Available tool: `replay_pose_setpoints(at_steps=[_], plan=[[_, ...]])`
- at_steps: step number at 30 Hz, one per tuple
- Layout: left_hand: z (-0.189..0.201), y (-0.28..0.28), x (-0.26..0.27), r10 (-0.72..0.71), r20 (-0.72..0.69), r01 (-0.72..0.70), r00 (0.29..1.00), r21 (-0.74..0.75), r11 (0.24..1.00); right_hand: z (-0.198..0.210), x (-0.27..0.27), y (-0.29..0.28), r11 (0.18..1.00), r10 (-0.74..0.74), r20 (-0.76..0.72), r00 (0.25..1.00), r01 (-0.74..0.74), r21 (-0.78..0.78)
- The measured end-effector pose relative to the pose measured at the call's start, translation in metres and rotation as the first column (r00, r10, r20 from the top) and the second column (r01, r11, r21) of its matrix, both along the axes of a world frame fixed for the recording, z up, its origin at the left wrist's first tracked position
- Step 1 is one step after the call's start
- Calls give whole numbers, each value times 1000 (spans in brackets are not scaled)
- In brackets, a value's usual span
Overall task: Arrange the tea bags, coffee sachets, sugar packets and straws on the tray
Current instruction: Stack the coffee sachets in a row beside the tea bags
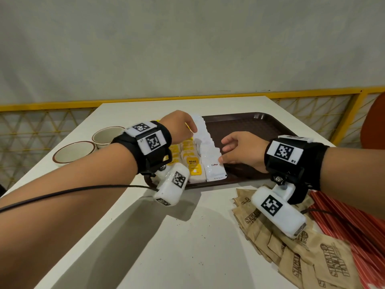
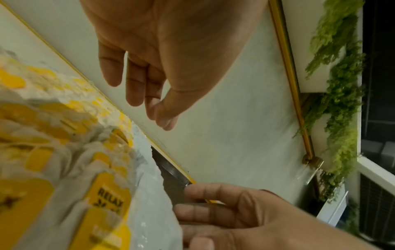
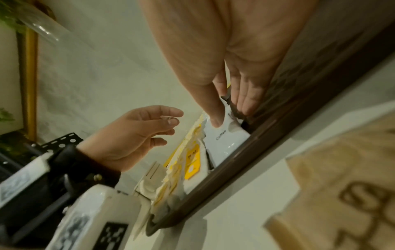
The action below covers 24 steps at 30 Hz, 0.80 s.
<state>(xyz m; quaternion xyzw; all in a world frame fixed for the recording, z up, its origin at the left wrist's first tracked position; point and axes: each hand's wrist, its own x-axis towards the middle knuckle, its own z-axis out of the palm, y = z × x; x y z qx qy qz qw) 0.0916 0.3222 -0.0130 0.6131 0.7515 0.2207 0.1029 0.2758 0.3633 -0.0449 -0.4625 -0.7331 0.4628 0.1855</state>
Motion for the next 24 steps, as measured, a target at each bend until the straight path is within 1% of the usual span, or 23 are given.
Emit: replay_pose_setpoints(at_steps=[3,6,13,16,20,22,24], plan=[[-3,-13,-8,16,129,-21,992,41,999,-1,-2,-2,999,21,-22,1000,-22,-34],[-9,-23,-10,12,148,-17,989,32,999,-1,-6,0,998,47,31,998,-48,41],[-8,-23,-6,-17,39,18,999,-26,999,-5,-6,0,993,59,66,996,-65,99],[-3,-17,-2,-37,-44,35,998,-35,999,-6,0,-2,983,67,137,988,-90,163],[-1,-9,5,-60,-118,47,991,-107,993,-3,4,-5,957,83,232,969,-142,252],[-2,-5,8,-75,-144,58,987,-117,991,-2,4,-4,954,79,237,968,-142,264],[-2,-3,11,-92,-139,76,986,-119,990,-2,3,-2,958,80,208,975,-132,255]])
